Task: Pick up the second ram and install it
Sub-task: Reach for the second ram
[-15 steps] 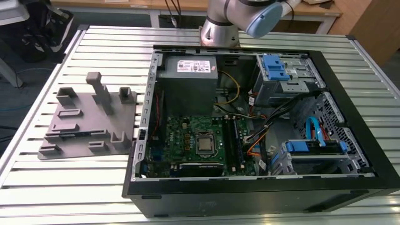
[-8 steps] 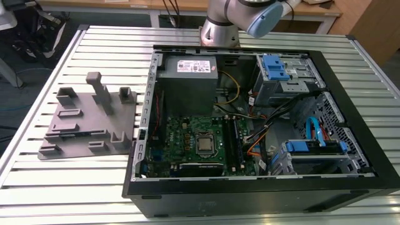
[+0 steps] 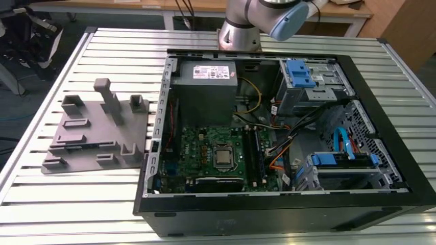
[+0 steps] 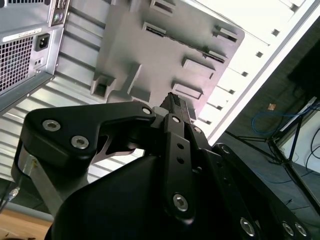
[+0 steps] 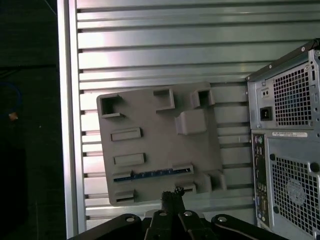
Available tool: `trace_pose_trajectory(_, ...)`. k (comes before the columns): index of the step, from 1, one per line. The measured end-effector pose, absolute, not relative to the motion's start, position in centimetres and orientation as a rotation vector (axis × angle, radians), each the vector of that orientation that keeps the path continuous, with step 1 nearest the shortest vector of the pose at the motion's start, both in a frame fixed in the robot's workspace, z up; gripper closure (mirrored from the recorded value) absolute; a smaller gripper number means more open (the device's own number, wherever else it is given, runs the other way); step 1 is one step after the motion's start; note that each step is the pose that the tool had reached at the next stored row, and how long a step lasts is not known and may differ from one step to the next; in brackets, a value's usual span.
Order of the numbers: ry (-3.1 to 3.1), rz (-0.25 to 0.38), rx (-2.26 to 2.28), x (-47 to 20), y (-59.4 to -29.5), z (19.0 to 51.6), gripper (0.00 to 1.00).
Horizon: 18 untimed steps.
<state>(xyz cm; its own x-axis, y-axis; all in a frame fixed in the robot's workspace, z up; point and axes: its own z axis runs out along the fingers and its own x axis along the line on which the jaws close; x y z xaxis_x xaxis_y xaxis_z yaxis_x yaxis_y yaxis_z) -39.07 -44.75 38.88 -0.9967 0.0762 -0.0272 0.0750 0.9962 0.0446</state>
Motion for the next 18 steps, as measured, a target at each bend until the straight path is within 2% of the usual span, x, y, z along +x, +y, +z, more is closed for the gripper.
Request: trace_pose_trajectory(18, 3.110, 0.068, 0.118, -41.1, -47.1, 38.2, 0.93)
